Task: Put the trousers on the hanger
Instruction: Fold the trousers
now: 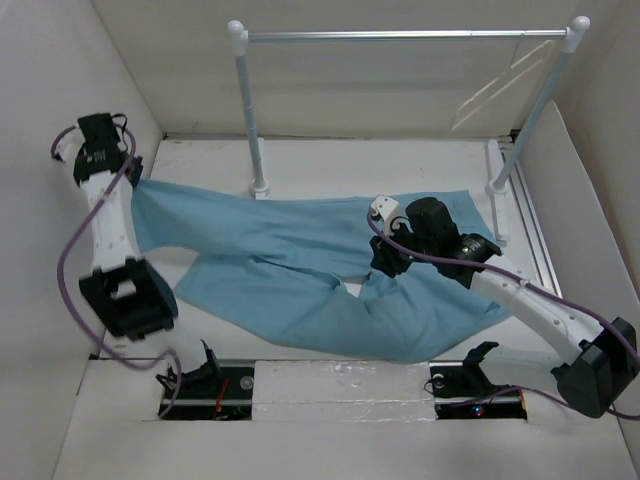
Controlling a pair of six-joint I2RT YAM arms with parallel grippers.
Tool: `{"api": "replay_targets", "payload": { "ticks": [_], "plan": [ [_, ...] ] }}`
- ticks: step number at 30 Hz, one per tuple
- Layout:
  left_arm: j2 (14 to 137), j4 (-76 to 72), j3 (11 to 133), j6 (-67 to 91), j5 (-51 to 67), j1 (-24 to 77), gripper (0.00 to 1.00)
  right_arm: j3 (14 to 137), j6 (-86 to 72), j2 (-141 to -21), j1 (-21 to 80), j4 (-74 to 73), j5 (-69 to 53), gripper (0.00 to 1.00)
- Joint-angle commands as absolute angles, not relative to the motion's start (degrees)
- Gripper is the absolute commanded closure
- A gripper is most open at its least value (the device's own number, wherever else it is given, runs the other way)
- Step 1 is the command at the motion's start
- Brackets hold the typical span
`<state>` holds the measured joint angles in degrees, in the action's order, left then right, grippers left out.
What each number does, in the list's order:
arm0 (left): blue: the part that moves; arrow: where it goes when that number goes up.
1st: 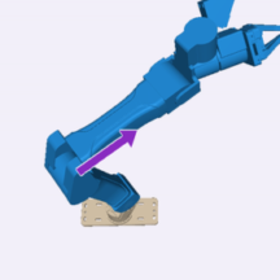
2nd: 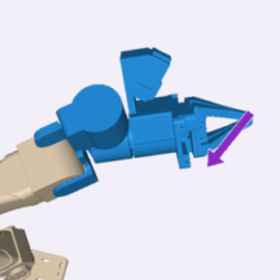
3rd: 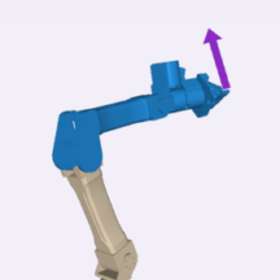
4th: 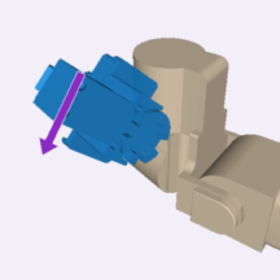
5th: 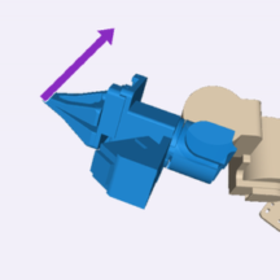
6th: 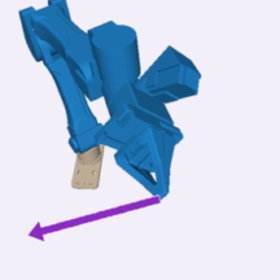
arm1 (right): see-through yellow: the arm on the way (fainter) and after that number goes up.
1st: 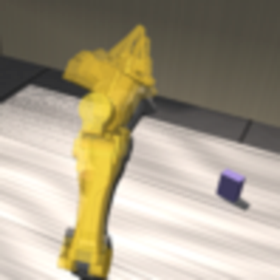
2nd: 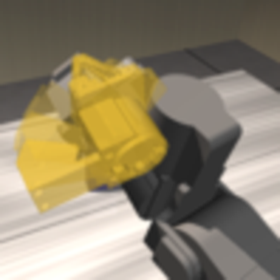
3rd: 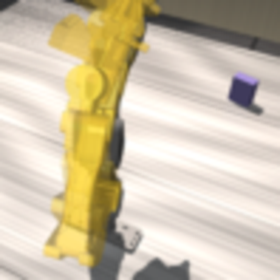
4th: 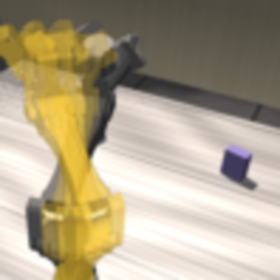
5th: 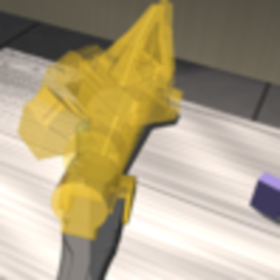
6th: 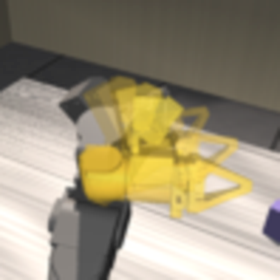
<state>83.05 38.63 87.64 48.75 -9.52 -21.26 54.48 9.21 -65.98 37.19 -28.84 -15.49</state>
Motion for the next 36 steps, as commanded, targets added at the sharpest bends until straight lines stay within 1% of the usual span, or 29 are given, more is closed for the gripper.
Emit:
{"api": "replay_targets", "payload": {
  "ticks": [1, 2, 3, 4, 5, 7, 8, 9, 10, 11, 12, 13, 14, 15, 16, 17, 18, 19, 20, 21, 23, 24, 27, 28, 29, 31, 33, 36],
  "plan": [
    [103.5, 33.2, 105.2, 45.9, -16.1, -17.6, 1.0, 57.8, 8.5, -66.7, 36.5, -26.0, -15.4, 0.56],
    [108.1, 35.7, 112.6, 45.2, -16.9, -17.0, 1.0, 58.1, 8.0, -67.2, 36.5, -26.6, -15.2, 0.57],
    [112.7, 39.1, 126.2, 42.2, -16.9, -16.3, 1.0, 58.4, 7.6, -67.5, 36.5, -26.9, -14.7, 0.57],
    [119.5, 39.8, 131.3, 40.2, -13.6, -15.7, 0.87, 58.6, 7.1, -67.8, 37.2, -27.2, -14.2, 0.58],
    [120.4, 39.7, 133.9, 39.3, -11.4, -15.6, 0.53, 58.5, 6.1, -68.1, 38.4, -27.2, -13.8, 0.58],
    [117.4, 35.6, 126.5, 40.1, -7.1, -15.1, 0.31, 58.2, 5.0, -68.4, 39.9, -26.5, -12.8, 0.58],
    [116.2, 35.1, 123.3, 40.0, -6.5, -15.1, 0.29, 58.1, 4.4, -68.5, 41.4, -25.9, -12.7, 0.58],
    [113.1, 34.7, 113.1, 39.4, -6.9, -15.1, 0.28, 58.1, 4.0, -68.9, 42.5, -25.4, -12.5, 0.57],
    [110.7, 34.7, 113.0, 39.1, -7.3, -15.1, 0.28, 58.1, 4.0, -68.9, 42.5, -25.4, -12.5, 0.57],
    [105.0, 32.6, 103.6, 38.9, -7.9, -15.1, 0.29, 58.0, 4.0, -68.9, 43.1, -25.0, -12.4, 0.56],
    [104.9, 30.7, 98.3, 38.7, -7.9, -15.1, 0.3, 57.9, 4.0, -68.9, 43.8, -24.7, -12.5, 0.56],
    [98.2, 29.3, 94.0, 38.0, -9.5, -15.1, 0.32, 57.8, 4.0, -68.9, 43.9, -24.4, -12.6, 0.56],
    [95.2, 28.0, 89.7, 37.7, -10.5, -15.1, 0.34, 57.6, 4.2, -68.7, 44.4, -24.2, -12.6, 0.56],
    [92.0, 27.9, 82.6, 37.3, -11.4, -15.1, 0.37, 57.5, 4.5, -68.6, 44.4, -24.1, -12.7, 0.57],
    [86.4, 28.0, 79.7, 37.1, -13.4, -15.1, 0.4, 57.0, 4.5, -68.2, 44.9, -23.9, -12.8, 0.64],
    [83.8, 28.7, 76.8, 36.7, -14.1, -15.1, 0.48, 56.3, 4.6, -67.9, 44.9, -23.3, -13.1, 0.72],
    [81.2, 29.8, 70.6, 36.7, -14.4, -15.1, 0.54, 55.9, 4.6, -67.7, 44.9, -23.1, -13.7, 0.83],
    [76.6, 30.5, 68.1, 36.8, -13.8, -15.1, 0.73, 55.4, 4.6, -67.1, 44.9, -22.9, -13.9, 1.0],
    [74.6, 32.0, 64.9, 37.9, -12.8, -15.1, 0.8, 54.8, 4.5, -66.6, 44.9, -22.2, -14.2, 1.0],
    [72.6, 33.1, 59.4, 39.3, -11.7, -16.2, 0.83, 53.8, 4.3, -66.3, 44.9, -21.8, -14.9, 1.0],
    [68.5, 36.1, 55.0, 42.0, -8.4, -18.0, 0.88, 53.3, 4.5, -65.2, 44.9, -21.6, -15.4, 1.0],
    [67.4, 38.0, 51.8, 43.6, -7.2, -18.0, 0.88, 52.8, 4.5, -64.9, 45.4, -21.5, -15.8, 1.0],
    [63.7, 40.0, 47.6, 46.3, -4.4, -18.0, 0.78, 52.0, 4.8, -63.3, 45.4, -21.1, -16.3, 0.99],
    [61.9, 40.0, 46.7, 48.1, -4.0, -18.5, 0.67, 51.2, 4.8, -62.9, 45.4, -20.8, -16.3, 0.91],
    [61.4, 38.7, 45.9, 48.7, -4.1, -18.5, 0.59, 50.9, 5.0, -62.6, 45.4, -20.5, -16.1, 0.86],
    [61.4, 36.0, 43.3, 49.7, -3.7, -18.5, 0.46, 50.6, 5.1, -62.4, 44.6, -20.8, -17.0, 0.8],
    [63.8, 30.9, 44.1, 49.7, -4.1, -18.5, 0.42, 51.1, 5.9, -62.1, 43.2, -22.9, -19.2, 0.78],
    [70.3, 26.1, 48.4, 51.1, -5.0, -18.5, 0.42, 50.3, 7.1, -61.1, 43.2, -24.3, -19.3, 0.77]
  ]
}}
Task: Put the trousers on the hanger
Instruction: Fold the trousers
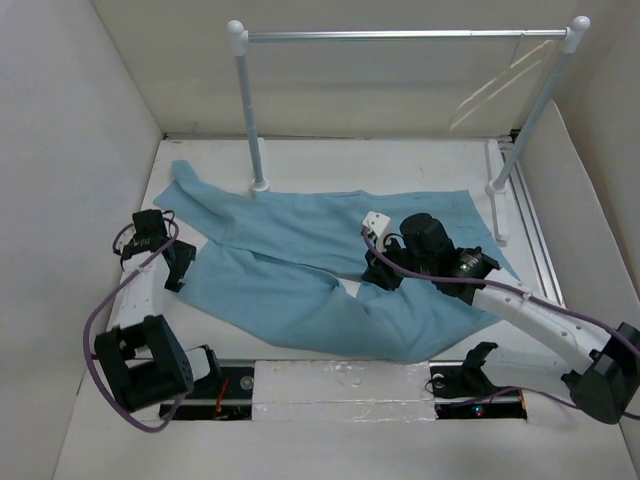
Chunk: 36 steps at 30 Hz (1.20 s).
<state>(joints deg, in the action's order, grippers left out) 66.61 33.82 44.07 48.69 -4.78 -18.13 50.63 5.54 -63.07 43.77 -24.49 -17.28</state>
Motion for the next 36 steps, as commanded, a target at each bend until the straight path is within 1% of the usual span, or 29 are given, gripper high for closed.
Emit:
{"api": "replay_targets", "payload": {
  "ticks": [1, 6, 8, 9, 11, 12, 14, 15, 18, 20, 23, 24, 25, 26, 27, 29, 33, 36],
  "plan": [
    [74.0, 25.0, 49.6, 51.4, -5.4, -18.5, 0.43, 49.8, 7.1, -60.4, 43.2, -24.6, -19.2, 0.77],
    [85.1, 19.6, 59.6, 54.6, -9.0, -18.5, 0.44, 46.7, 6.2, -58.8, 42.7, -24.7, -19.7, 0.75],
    [92.0, 19.6, 63.3, 55.1, -10.5, -17.8, 0.45, 46.2, 5.4, -58.8, 42.7, -24.3, -19.5, 0.72],
    [96.9, 19.9, 67.9, 54.5, -12.8, -17.8, 0.45, 46.0, 5.3, -58.9, 42.7, -24.1, -19.3, 0.71],
    [102.3, 24.1, 73.6, 53.7, -17.1, -15.4, 0.46, 46.1, 5.0, -60.0, 42.2, -24.1, -19.0, 0.67],
    [108.0, 25.8, 79.8, 53.1, -20.3, -15.4, 0.46, 46.2, 5.0, -60.6, 42.2, -24.3, -18.5, 0.67],
    [113.2, 29.9, 85.2, 52.8, -21.4, -14.8, 0.47, 47.2, 4.8, -62.7, 42.2, -24.8, -18.0, 0.67],
    [117.4, 30.8, 89.8, 52.6, -22.3, -14.8, 0.47, 47.5, 4.7, -63.3, 42.2, -25.0, -17.4, 0.67],
    [122.0, 30.9, 95.2, 51.4, -22.2, -14.8, 0.48, 48.4, 3.3, -65.2, 42.2, -24.5, -17.1, 0.67],
    [124.1, 30.7, 97.3, 50.8, -21.9, -14.8, 0.5, 48.4, 1.9, -66.0, 42.7, -23.5, -17.0, 0.67],
    [125.5, 31.9, 98.7, 50.7, -22.0, -14.8, 0.56, 49.6, 1.5, -66.9, 43.2, -23.4, -16.3, 0.67],
    [126.1, 32.1, 99.0, 50.5, -22.2, -14.8, 0.62, 50.0, 1.7, -67.1, 43.2, -23.6, -15.7, 0.67],
    [126.3, 32.3, 98.9, 50.4, -22.5, -14.8, 0.82, 50.4, 1.8, -67.2, 43.2, -23.8, -15.2, 0.67],
    [126.4, 33.0, 98.8, 50.4, -22.6, -14.8, 0.95, 50.8, 2.2, -67.2, 43.2, -24.2, -14.9, 0.67],
    [126.1, 33.5, 98.3, 50.5, -23.2, -15.4, 1.0, 51.6, 2.4, -67.1, 43.2, -24.4, -14.4, 0.67],
    [124.9, 34.3, 96.6, 50.5, -24.4, -15.4, 1.0, 52.0, 3.2, -66.9, 43.2, -25.2, -13.9, 0.67],
    [116.8, 34.4, 87.5, 50.5, -29.3, -17.5, 1.0, 51.8, 4.5, -66.1, 42.0, -25.4, -12.7, 0.67],
    [111.6, 34.4, 81.8, 49.9, -32.5, -18.0, 1.0, 51.2, 5.2, -65.5, 39.3, -25.5, -12.4, 0.67]
  ]
}}
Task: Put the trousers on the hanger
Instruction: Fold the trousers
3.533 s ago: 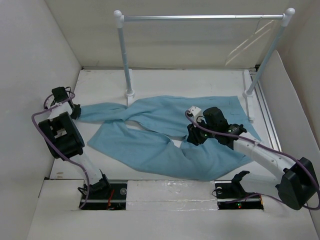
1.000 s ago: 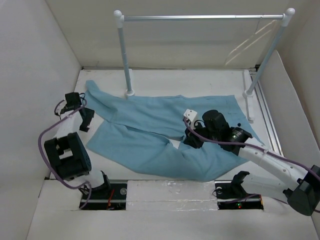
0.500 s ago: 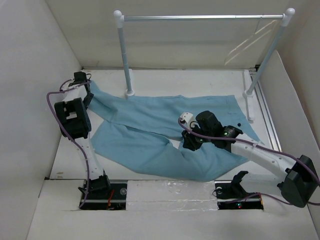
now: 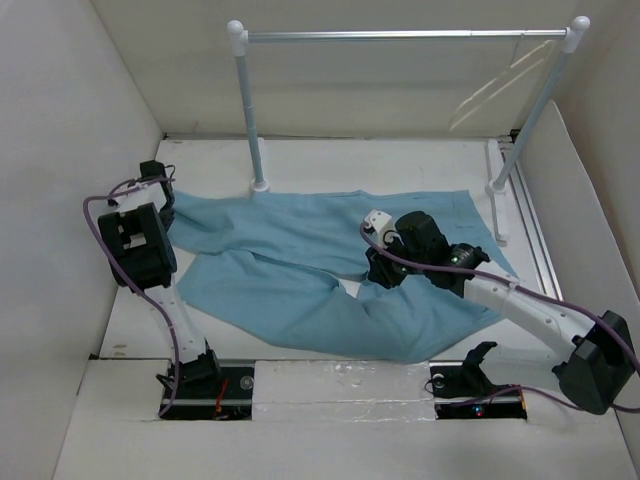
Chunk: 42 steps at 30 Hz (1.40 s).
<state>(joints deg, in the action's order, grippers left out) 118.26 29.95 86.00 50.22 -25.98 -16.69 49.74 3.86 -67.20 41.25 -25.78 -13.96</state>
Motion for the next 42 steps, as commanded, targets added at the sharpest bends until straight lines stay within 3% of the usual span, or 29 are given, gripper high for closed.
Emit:
{"api": "replay_targets", "payload": {
  "ticks": [1, 6, 7, 10, 11, 15, 17, 23, 26, 31, 34, 38, 42],
  "plan": [
    [110.5, 34.9, 80.7, 49.9, -32.5, -18.0, 1.0, 51.2, 5.2, -65.3, 38.5, -25.5, -12.1, 0.67],
    [104.7, 36.4, 74.9, 50.5, -33.0, -18.0, 1.0, 52.2, 5.4, -64.9, 31.1, -25.5, -13.1, 0.59],
    [104.0, 36.5, 74.5, 50.3, -32.9, -18.0, 0.83, 52.5, 5.3, -64.8, 30.0, -25.6, -13.5, 0.54],
    [101.0, 39.0, 75.0, 49.9, -32.7, -18.0, 0.58, 52.4, 3.8, -64.3, 25.5, -24.4, -15.0, 0.38],
    [99.6, 38.4, 74.9, 48.4, -32.5, -16.9, 0.55, 52.2, 2.6, -64.2, 24.4, -23.7, -15.6, 0.35],
    [88.3, 33.8, 74.3, 45.7, -28.2, -8.5, 0.54, 49.9, -2.6, -65.0, 18.4, -19.7, -20.9, 0.33],
    [85.6, 31.5, 75.3, 44.8, -27.5, 1.9, 0.54, 49.2, -6.3, -65.8, 14.3, -17.3, -22.8, 0.32],
    [84.3, 27.9, 78.0, 41.8, -23.9, 28.5, 0.55, 40.6, -17.9, -65.6, 0.0, -12.2, -18.4, 0.31],
    [84.2, 26.1, 75.9, 40.8, -22.7, 38.4, 0.55, 36.7, -19.8, -62.5, -7.1, -15.1, -12.4, 0.24],
    [78.3, 20.7, 67.9, 37.8, -16.9, 48.5, 0.54, 35.5, -16.8, -54.9, -27.2, -23.9, 5.8, 0.21],
    [75.6, 19.0, 64.5, 36.5, -12.2, 49.2, 0.54, 35.5, -16.3, -55.2, -32.4, -25.9, 10.2, 0.19],
    [70.5, 13.1, 58.0, 35.9, -5.9, 49.2, 0.54, 34.6, -13.6, -57.8, -38.7, -25.5, 9.9, 0.16],
    [67.9, 14.1, 55.9, 34.5, -6.2, 49.2, 0.54, 34.7, -12.0, -67.0, -39.8, -22.2, 1.2, 0.15]
  ]
}}
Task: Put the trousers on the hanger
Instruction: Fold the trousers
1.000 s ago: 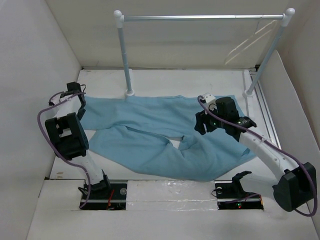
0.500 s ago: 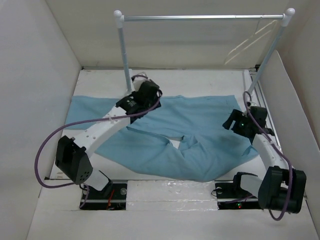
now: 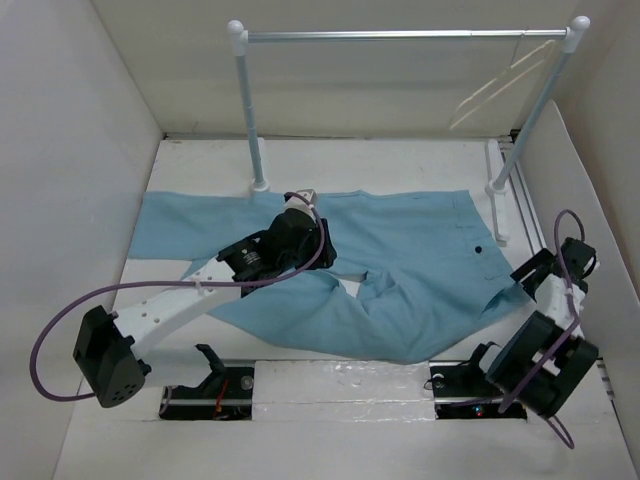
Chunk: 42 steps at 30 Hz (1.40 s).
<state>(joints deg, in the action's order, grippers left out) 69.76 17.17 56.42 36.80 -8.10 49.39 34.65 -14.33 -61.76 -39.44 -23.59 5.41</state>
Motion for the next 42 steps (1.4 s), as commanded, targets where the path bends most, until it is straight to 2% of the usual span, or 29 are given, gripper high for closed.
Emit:
{"api": "replay_targets", "payload": {
  "ticks": [1, 2, 5, 7, 8, 9, 11, 12, 16, 20, 23, 25, 26, 27, 30, 32, 34, 35, 36, 37, 38, 39, 40, 42],
  "plan": [
    [67.5, 14.9, 56.1, 33.8, -6.7, 49.2, 0.54, 35.4, -11.7, -69.3, -39.8, -20.8, 0.5, 0.15],
    [67.1, 15.9, 56.2, 33.4, -7.2, 49.2, 0.54, 36.1, -11.5, -71.6, -40.3, -20.4, -2.2, 0.16],
    [65.1, 17.0, 55.8, 32.4, -9.7, 49.2, 0.54, 38.1, -12.6, -75.4, -40.3, -20.7, -2.6, 0.28],
    [64.2, 17.7, 55.7, 32.3, -11.3, 49.2, 0.54, 38.1, -12.9, -75.1, -40.3, -21.1, -1.1, 0.43],
    [63.9, 18.0, 55.7, 32.3, -11.3, 48.7, 0.54, 38.5, -13.1, -75.1, -40.9, -21.8, -0.5, 0.54],
    [63.5, 18.0, 55.7, 32.4, -11.0, 47.9, 0.54, 38.6, -13.1, -75.1, -40.9, -22.5, 1.3, 0.75],
    [62.9, 18.0, 55.9, 32.4, -10.7, 47.4, 0.54, 38.5, -12.8, -75.0, -42.1, -24.5, 2.3, 0.96],
    [62.3, 17.9, 56.2, 32.1, -10.8, 47.4, 0.54, 38.4, -13.1, -74.8, -42.6, -25.6, 3.8, 1.0],
    [61.3, 18.4, 57.6, 30.6, -12.4, 47.4, 0.54, 37.1, -14.9, -67.3, -45.0, -33.5, 7.3, 1.0],
    [61.8, 20.1, 59.2, 29.3, -13.8, 47.4, 0.53, 39.2, -18.0, -53.1, -45.0, -42.2, 9.3, 1.0],
    [62.8, 21.3, 60.4, 29.3, -14.0, 46.8, 0.49, 41.7, -17.6, -50.5, -45.0, -48.7, 10.6, 1.0],
    [62.9, 21.0, 59.9, 29.6, -13.6, 46.8, 0.42, 43.8, -18.3, -51.1, -42.3, -52.8, 11.9, 0.84],
    [63.1, 21.0, 59.9, 29.7, -13.6, 46.8, 0.42, 44.6, -19.2, -51.3, -41.1, -52.7, 12.5, 0.65],
    [63.1, 21.1, 59.9, 29.7, -13.4, 46.8, 0.41, 44.8, -18.4, -51.9, -40.2, -52.0, 12.0, 0.39],
    [63.2, 21.4, 59.8, 29.5, -13.8, 46.8, 0.39, 48.7, -14.3, -53.3, -38.6, -50.5, 12.7, 0.23],
    [63.5, 21.8, 59.9, 29.4, -14.2, 46.8, 0.39, 50.7, -10.1, -55.5, -38.1, -46.6, 11.9, 0.22],
    [64.0, 22.0, 60.0, 29.3, -15.7, 46.8, 0.39, 53.9, -7.9, -58.8, -38.1, -41.5, 4.9, 0.24],
    [64.6, 22.8, 59.8, 30.6, -19.8, 46.8, 0.4, 55.4, -3.3, -60.9, -37.5, -38.8, -6.2, 0.43],
    [64.6, 22.8, 59.8, 30.6, -19.9, 46.8, 0.41, 55.5, -3.3, -60.9, -37.5, -38.8, -6.3, 0.43],
    [64.6, 24.2, 59.8, 31.5, -21.6, 46.8, 0.42, 55.9, -2.4, -62.4, -35.4, -38.2, -9.2, 0.56],
    [64.2, 24.6, 59.2, 32.4, -22.8, 45.1, 0.44, 56.0, -2.1, -62.7, -33.7, -37.5, -14.4, 0.83],
    [63.6, 24.4, 58.5, 33.5, -20.9, 39.9, 0.48, 55.3, -2.4, -62.4, -31.1, -35.5, -15.8, 0.96],
    [62.8, 23.9, 57.1, 33.7, -18.7, 36.2, 0.5, 55.0, -2.8, -61.4, -24.6, -34.5, -16.3, 1.0],
    [61.1, 23.6, 53.4, 33.3, -11.8, 28.6, 0.54, 54.8, -3.3, -60.7, -17.4, -33.8, -14.3, 1.0]
  ]
}}
